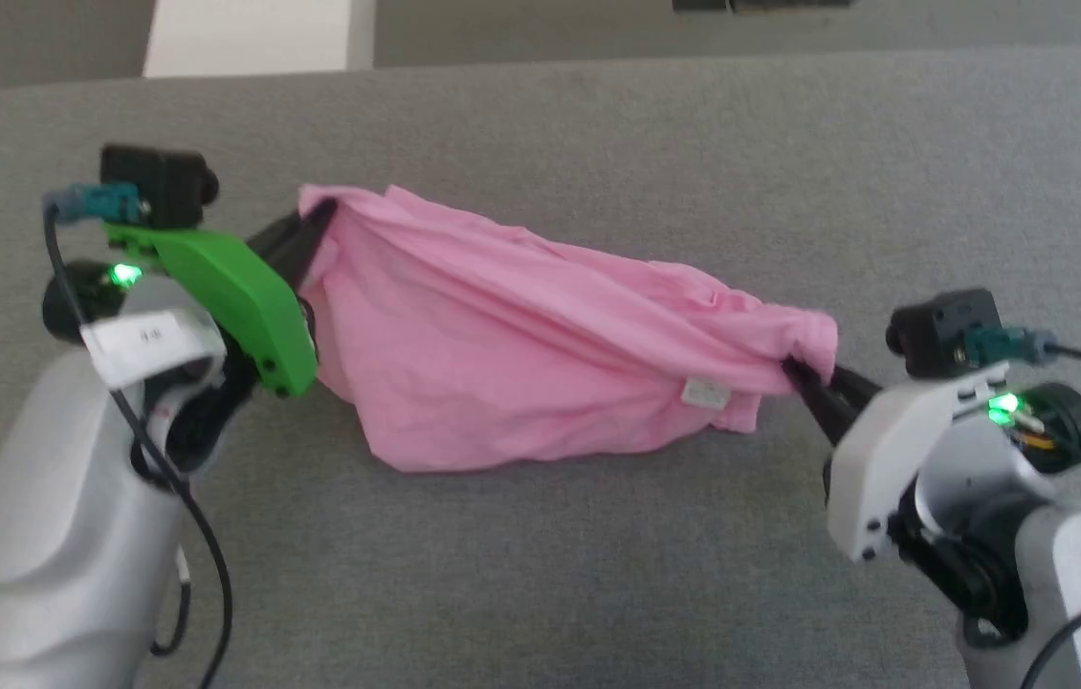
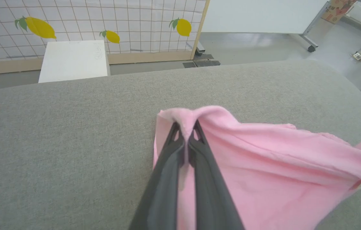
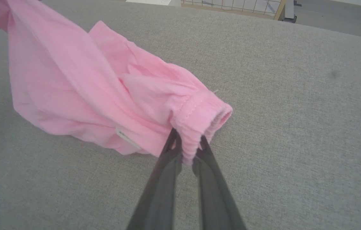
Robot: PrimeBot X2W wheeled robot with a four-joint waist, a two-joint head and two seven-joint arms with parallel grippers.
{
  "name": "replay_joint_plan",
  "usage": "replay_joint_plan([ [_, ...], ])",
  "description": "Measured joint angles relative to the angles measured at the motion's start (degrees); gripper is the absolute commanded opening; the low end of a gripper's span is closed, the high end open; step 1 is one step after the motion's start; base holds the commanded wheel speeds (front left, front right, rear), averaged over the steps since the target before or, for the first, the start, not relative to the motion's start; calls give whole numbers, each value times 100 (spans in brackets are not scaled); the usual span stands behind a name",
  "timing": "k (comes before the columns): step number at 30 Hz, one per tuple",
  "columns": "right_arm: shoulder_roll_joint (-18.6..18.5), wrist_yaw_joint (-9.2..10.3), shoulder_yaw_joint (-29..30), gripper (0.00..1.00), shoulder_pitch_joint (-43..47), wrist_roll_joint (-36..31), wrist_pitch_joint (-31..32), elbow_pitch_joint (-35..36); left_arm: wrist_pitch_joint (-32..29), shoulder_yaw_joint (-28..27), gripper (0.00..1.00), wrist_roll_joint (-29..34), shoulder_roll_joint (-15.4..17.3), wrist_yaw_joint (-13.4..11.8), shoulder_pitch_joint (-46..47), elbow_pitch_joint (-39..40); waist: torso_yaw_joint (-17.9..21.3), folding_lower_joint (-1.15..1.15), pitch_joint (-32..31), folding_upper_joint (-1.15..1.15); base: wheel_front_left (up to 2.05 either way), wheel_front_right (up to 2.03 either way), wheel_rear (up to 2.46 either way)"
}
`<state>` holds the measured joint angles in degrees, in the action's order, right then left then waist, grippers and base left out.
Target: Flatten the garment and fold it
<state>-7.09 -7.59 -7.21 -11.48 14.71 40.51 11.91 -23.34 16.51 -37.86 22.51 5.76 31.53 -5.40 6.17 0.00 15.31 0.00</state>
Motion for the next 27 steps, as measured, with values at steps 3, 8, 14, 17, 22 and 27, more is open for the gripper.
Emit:
replay_joint_plan([
  [3, 32, 0, -36, 0, -396, 0, -98, -314, -73, -3, 0, 34, 23, -2, 404, -422, 108, 0, 219, 0, 0, 0, 0],
  [8, 168, 0, -77, 0, -975, -29, -238, -906, -126, 11, 0, 129, 75, -35, 857, -1085, 292, -1, 565, 0, 0, 0, 0],
  [14, 294, 0, -180, 0, -1512, -112, -245, -1571, -314, 190, 0, 296, 77, -35, 1256, -1797, 494, -1, 896, 0, 0, 0, 0],
  [17, 327, 0, -280, 0, -1755, -190, -118, -1904, -602, 339, 0, 365, 75, -35, 1393, -2153, 581, -1, 1026, 0, 0, 0, 0],
  [22, 358, 0, -528, 0, -2026, -223, 254, -2277, -1157, 456, 0, 352, 125, -51, 1656, -2447, 680, -1, 1107, 0, 0, 0, 0],
  [27, 358, 0, -548, 29, -2106, -222, 360, -2349, -1302, 457, 100, 276, 70, -113, 1704, -2493, 649, -1, 1039, 0, 0, 0, 0],
])
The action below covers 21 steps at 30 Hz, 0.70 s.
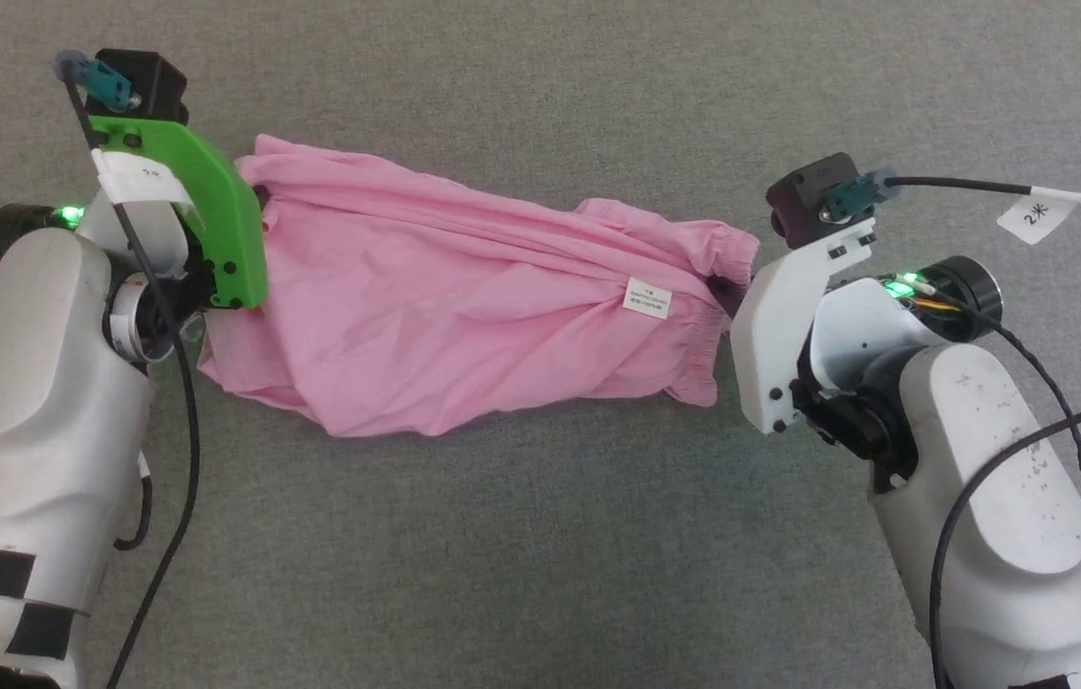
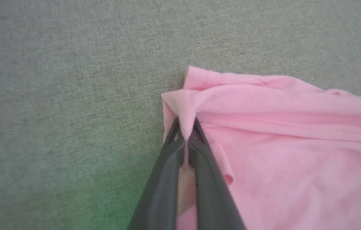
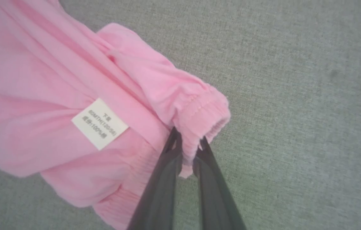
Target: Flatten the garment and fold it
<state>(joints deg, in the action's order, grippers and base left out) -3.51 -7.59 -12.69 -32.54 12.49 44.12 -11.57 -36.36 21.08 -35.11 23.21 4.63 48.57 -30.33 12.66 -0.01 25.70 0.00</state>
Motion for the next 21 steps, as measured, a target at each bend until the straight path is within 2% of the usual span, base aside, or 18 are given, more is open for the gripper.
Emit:
replay_joint_plan([
  [1, 0, 1, 5, 89, 4, -2, -75, -5, 109, 8, 100, 8, -18, -14, -15, 24, -12, 0, -31, 0, 0, 0, 0],
  [2, 1, 1, 16, 100, 21, -3, -153, -8, 272, 2, 100, 30, -30, -21, -60, 49, -25, 0, -66, 0, 0, 0, 0],
  [7, 13, 1, 218, 100, 399, -54, -818, 157, 1518, -70, 100, 152, -189, -123, -503, 328, -95, 0, -313, 0, 0, 0, 0],
  [11, 26, 0, 491, 100, 1005, -155, -1604, 503, 2629, -232, 100, 186, -338, -212, -1021, 689, -175, 0, -596, 0, 0, 0, 0],
  [15, 34, 1, 755, 100, 1713, -256, -2635, 905, 3648, -397, 100, 210, -499, -397, -1697, 1084, -268, 1, -908, 0, 0, 0, 0],
  [20, 51, 1, 968, 100, 2509, -288, -3883, 1258, 4421, -548, 100, 203, -630, -560, -2487, 1411, -378, 1, -1263, 0, 0, 0, 0],
  [21, 48, 1, 1053, 100, 2858, -339, -4488, 1267, 4684, -591, 100, 202, -713, -638, -2728, 1488, -433, 1, -1411, 0, 0, 0, 0],
])
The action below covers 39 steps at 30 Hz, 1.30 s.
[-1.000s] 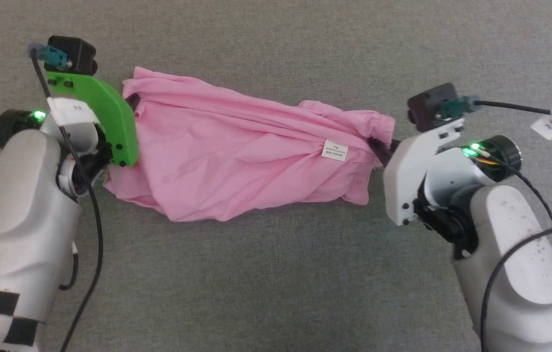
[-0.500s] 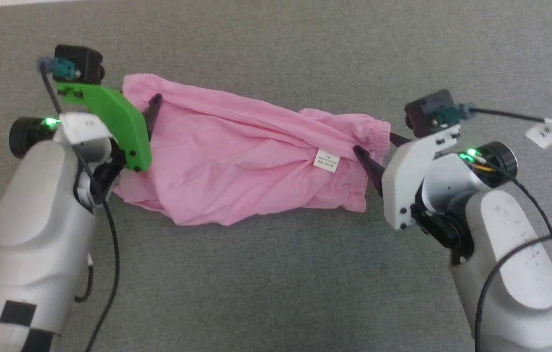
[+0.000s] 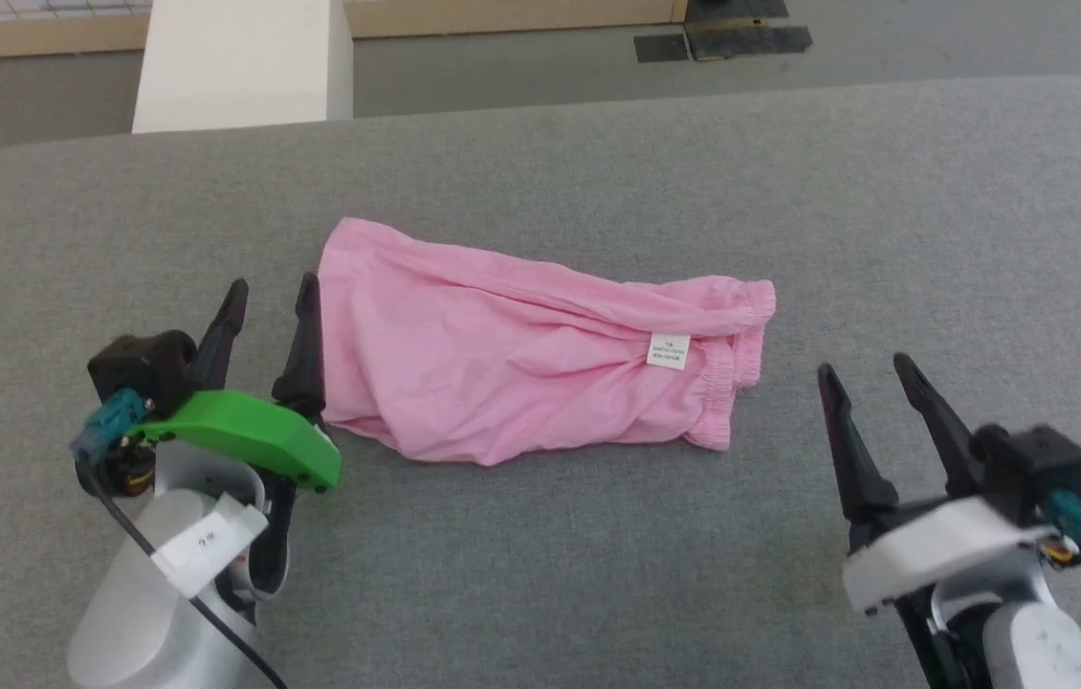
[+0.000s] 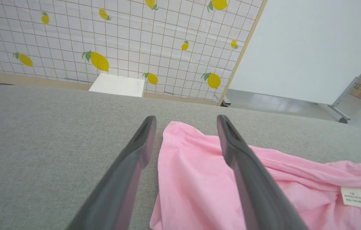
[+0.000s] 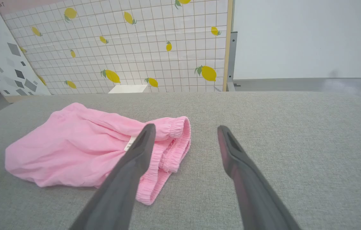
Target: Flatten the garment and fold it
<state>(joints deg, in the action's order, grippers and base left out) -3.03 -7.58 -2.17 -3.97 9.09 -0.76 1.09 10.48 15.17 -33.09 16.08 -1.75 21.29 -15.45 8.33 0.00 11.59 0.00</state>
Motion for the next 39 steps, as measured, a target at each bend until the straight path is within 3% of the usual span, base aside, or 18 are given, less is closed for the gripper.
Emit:
replay_joint_plan([
  [5, 1, 0, 37, 100, 318, -77, -567, -14, 131, 5, 100, 0, -54, -7, -73, -175, -30, 0, -89, 0, 0, 0, 0],
  [13, 1, 0, -86, 100, 366, -130, -590, -20, -374, 69, 100, -12, -102, -112, 416, -1277, 158, 0, -22, 0, 0, 0, 0],
  [24, 2, 0, -333, 100, 277, -88, -633, -22, -2299, 328, 100, -10, -8, -637, 1279, -2700, 479, 0, 111, 0, 0, 0, 0],
  [32, 1, 0, -315, 100, 278, -49, -678, -46, -3638, 459, 100, -190, 13, -571, 1510, -2679, 512, 0, 124, 0, 0, 0, 0],
  [33, 1, 0, -310, 100, 278, -47, -682, -46, -3786, 487, 78, -205, 12, -535, 1510, -2627, 498, 0, 121, 0, 0, 0, 0],
  [34, 1, 0, -309, 100, 278, -46, -682, -46, -3905, 502, 39, -232, 12, -532, 1507, -2566, 483, 0, 118, 0, 0, 0, 0],
  [35, 1, 0, -307, 100, 278, -46, -682, -46, -4003, 522, 12, -242, 12, -523, 1502, -2517, 468, 0, 116, 0, 0, 0, 0],
  [36, 1, 0, -302, 100, 278, -46, -682, -46, -4108, 546, 0, -252, 11, -491, 1483, -2439, 445, 0, 112, 0, 0, 0, 0],
  [39, 2, 0, -307, 100, 278, -47, -681, -45, -4213, 606, 0, -342, -11, -426, 1394, -2254, 397, 0, 106, 0, 0, 0, 0],
])
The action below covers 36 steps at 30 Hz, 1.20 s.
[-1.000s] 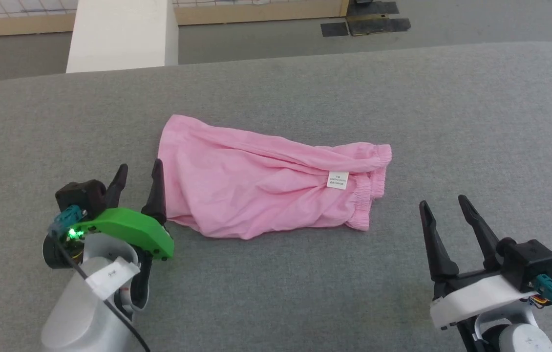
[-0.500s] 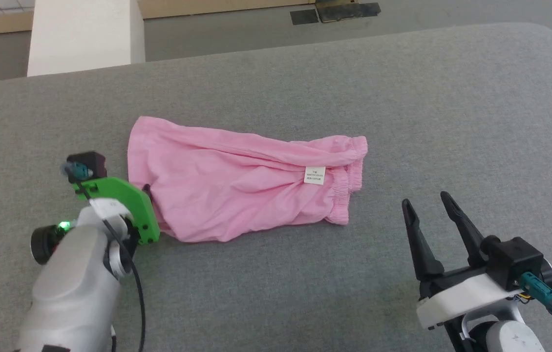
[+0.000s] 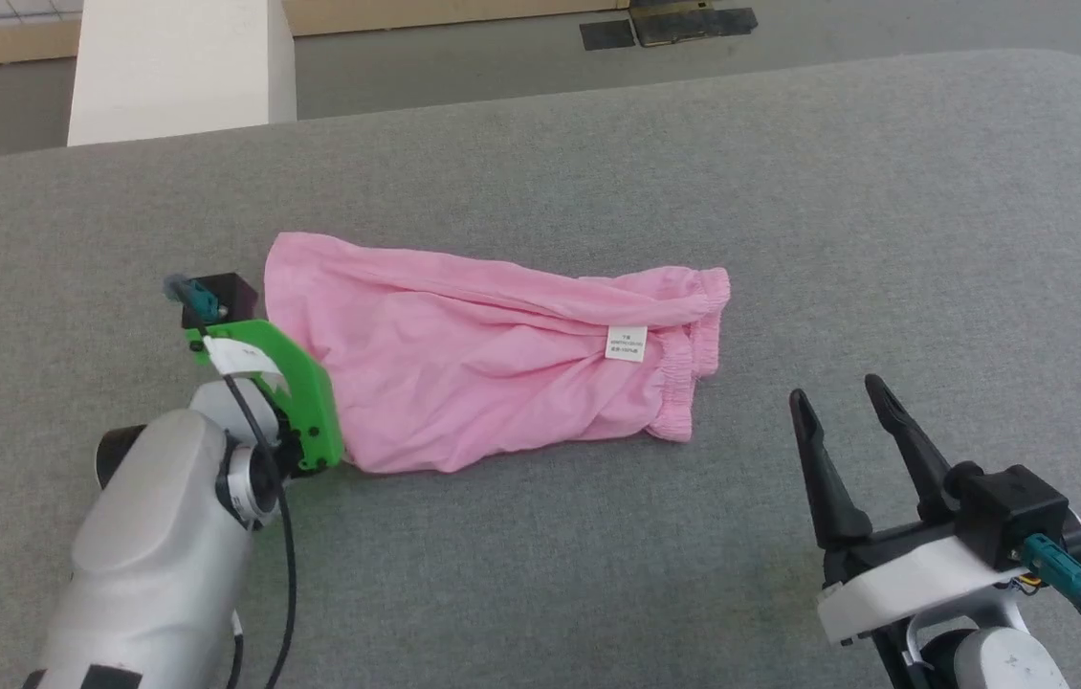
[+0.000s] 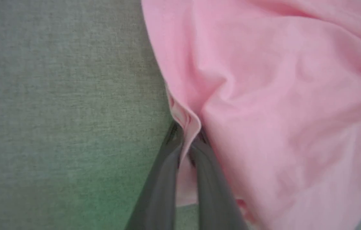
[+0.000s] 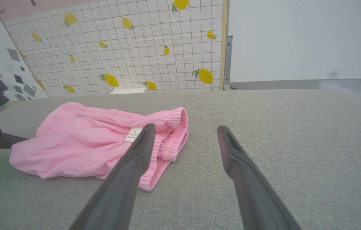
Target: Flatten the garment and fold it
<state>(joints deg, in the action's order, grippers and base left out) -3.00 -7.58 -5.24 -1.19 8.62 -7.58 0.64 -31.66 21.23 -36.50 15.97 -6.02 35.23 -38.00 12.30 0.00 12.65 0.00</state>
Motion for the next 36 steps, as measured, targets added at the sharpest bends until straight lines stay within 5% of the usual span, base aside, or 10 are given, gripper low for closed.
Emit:
replay_joint_plan([
  [8, 1, 0, 13, 100, 2, 1, 0, -22, 693, -229, 0, -122, 20, -93, -683, 691, -107, 0, -108, 0, 0, 0, 0],
  [19, 0, 0, 203, 100, 113, -15, 112, 52, 1423, -671, 0, -260, 110, -684, -2360, 2195, -468, 0, -300, 0, 0, 0, 0],
  [20, 0, 0, 221, 100, 115, -19, 129, 66, 1516, -698, 30, -279, 80, -712, -2468, 2310, -511, 0, -311, 0, 0, 0, 0],
  [21, 0, 0, 234, 100, 116, -27, 154, 82, 1639, -709, 83, -281, 46, -715, -2561, 2406, -557, 0, -322, 0, 0, 0, 0],
  [22, 0, 0, 247, 100, 116, -46, 176, 94, 1766, -720, 100, -280, 19, -715, -2621, 2468, -591, 0, -330, 0, 0, 0, 0],
  [31, 0, 0, 272, 100, -45, -200, 423, 112, 4196, -944, 100, 63, -199, -354, -2828, 2783, -857, 0, -422, 0, 0, 0, 0],
  [36, 3, 0, 302, 100, -467, -209, 882, -210, 4613, -1115, 100, 515, -336, -51, -2848, 2830, -1007, 0, -429, 0, 0, 0, 0],
])
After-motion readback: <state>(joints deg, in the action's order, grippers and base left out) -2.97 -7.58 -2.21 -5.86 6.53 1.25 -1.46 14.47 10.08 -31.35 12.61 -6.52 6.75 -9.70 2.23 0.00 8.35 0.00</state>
